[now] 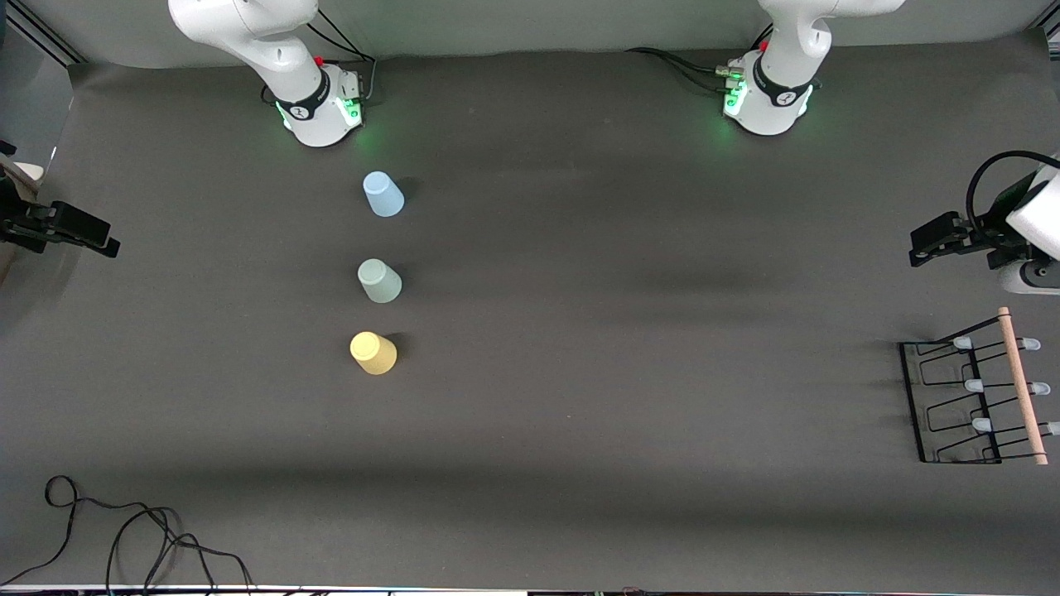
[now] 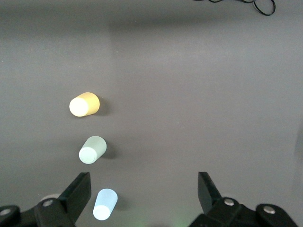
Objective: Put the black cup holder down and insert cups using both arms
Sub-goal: 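Lower the left gripper onto the wooden handle of the black rack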
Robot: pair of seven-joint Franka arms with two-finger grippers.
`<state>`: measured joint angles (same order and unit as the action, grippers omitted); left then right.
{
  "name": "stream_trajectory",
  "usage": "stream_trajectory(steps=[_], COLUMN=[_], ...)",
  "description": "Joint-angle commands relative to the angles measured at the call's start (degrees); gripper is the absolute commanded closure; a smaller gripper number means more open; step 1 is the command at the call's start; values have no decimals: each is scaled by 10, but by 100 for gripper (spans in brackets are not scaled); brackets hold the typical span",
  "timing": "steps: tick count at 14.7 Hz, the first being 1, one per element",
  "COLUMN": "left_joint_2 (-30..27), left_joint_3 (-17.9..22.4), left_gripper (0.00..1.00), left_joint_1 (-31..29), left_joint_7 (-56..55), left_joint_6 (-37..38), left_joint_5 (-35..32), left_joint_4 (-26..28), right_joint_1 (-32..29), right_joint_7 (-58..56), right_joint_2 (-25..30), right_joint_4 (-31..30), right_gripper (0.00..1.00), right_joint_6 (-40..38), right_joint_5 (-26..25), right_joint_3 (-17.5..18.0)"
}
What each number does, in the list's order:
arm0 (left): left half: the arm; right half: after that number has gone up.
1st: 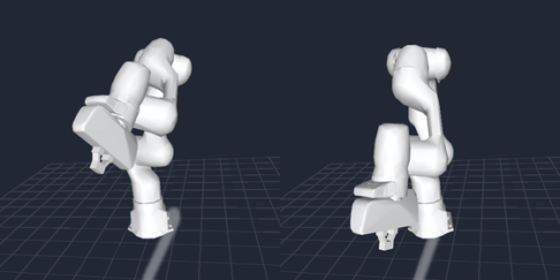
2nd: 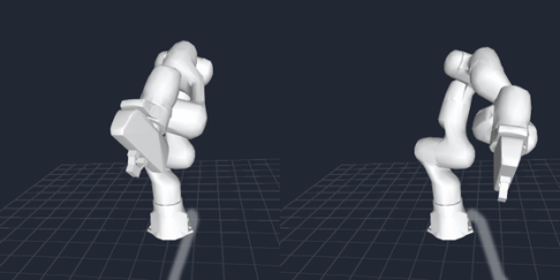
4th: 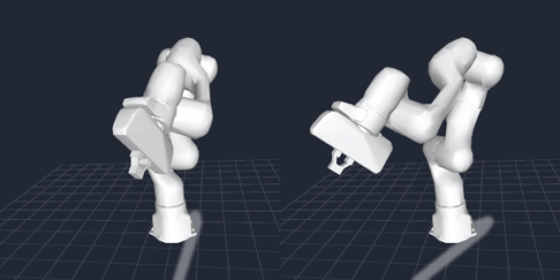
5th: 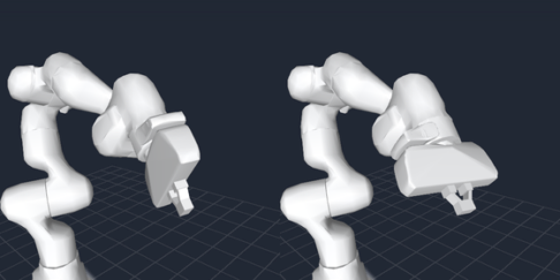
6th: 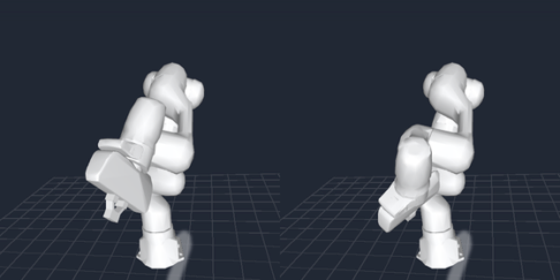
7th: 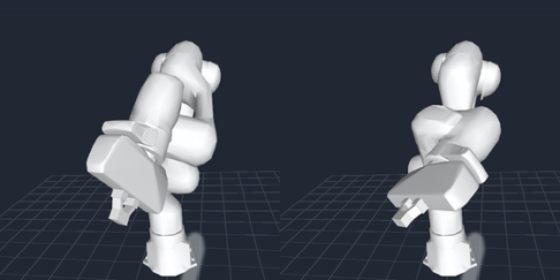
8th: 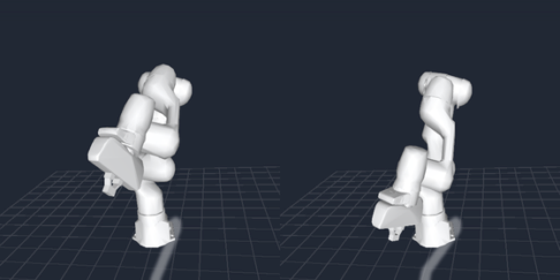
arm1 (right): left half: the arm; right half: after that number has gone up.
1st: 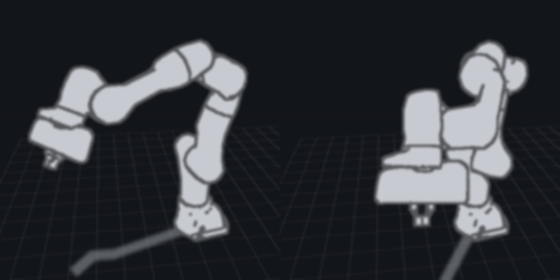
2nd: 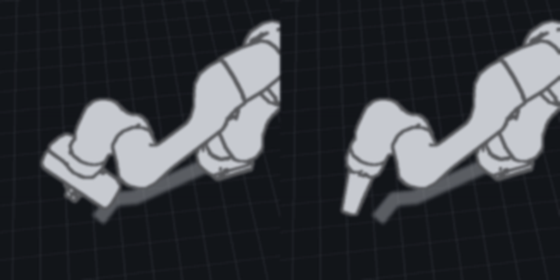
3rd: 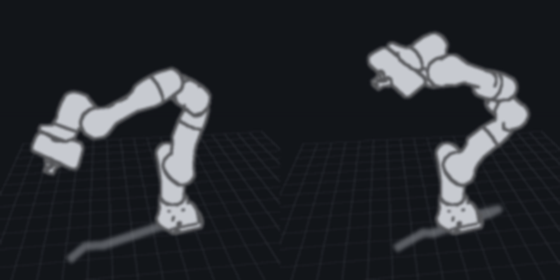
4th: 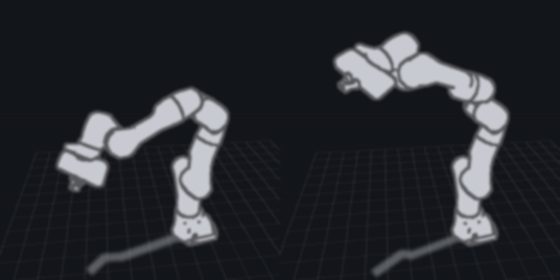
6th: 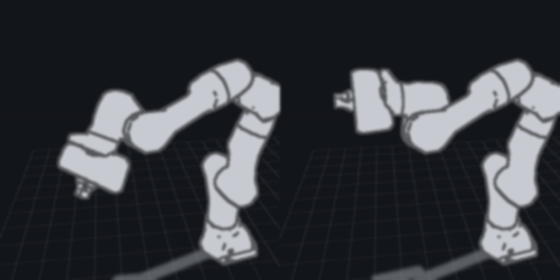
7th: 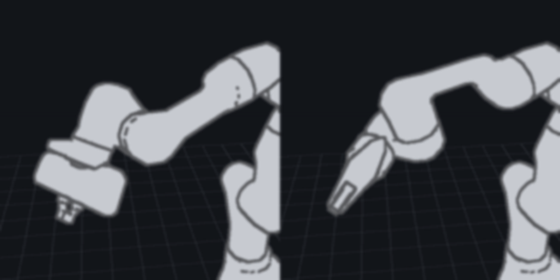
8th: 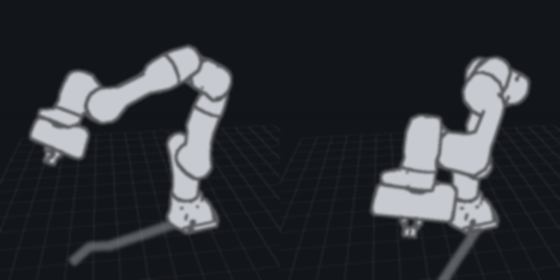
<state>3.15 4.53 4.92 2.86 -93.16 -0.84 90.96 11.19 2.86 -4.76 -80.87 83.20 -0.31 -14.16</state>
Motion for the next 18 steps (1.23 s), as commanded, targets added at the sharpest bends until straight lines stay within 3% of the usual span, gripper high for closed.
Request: stream_trajectory(steps=[1, 11, 15, 18], left_joint_2=[7, 19, 22, 97], left_joint_3=[2, 2, 10, 9], left_gripper=[0, 0, 0, 0], left_joint_1=[5, 5, -20, -81], left_joint_7=[-11, -11, -16, 27], left_joint_6=[-6, -15, -20, -41], left_joint_5=[-14, -14, -18, -37], left_joint_4=[-12, -10, -27, -67], right_joint_1=[3, 1, 1, 1], right_joint_7=[5, 6, 6, 6], right_joint_2=[-6, -8, -8, -8], right_joint_4=[12, 12, 12, 12], right_gripper=[0, 0, 0, 0], right_joint_6=[-11, -14, -14, -14], right_joint_5=[-2, -1, -1, -1], right_joint_3=[-2, -2, -2, -2])
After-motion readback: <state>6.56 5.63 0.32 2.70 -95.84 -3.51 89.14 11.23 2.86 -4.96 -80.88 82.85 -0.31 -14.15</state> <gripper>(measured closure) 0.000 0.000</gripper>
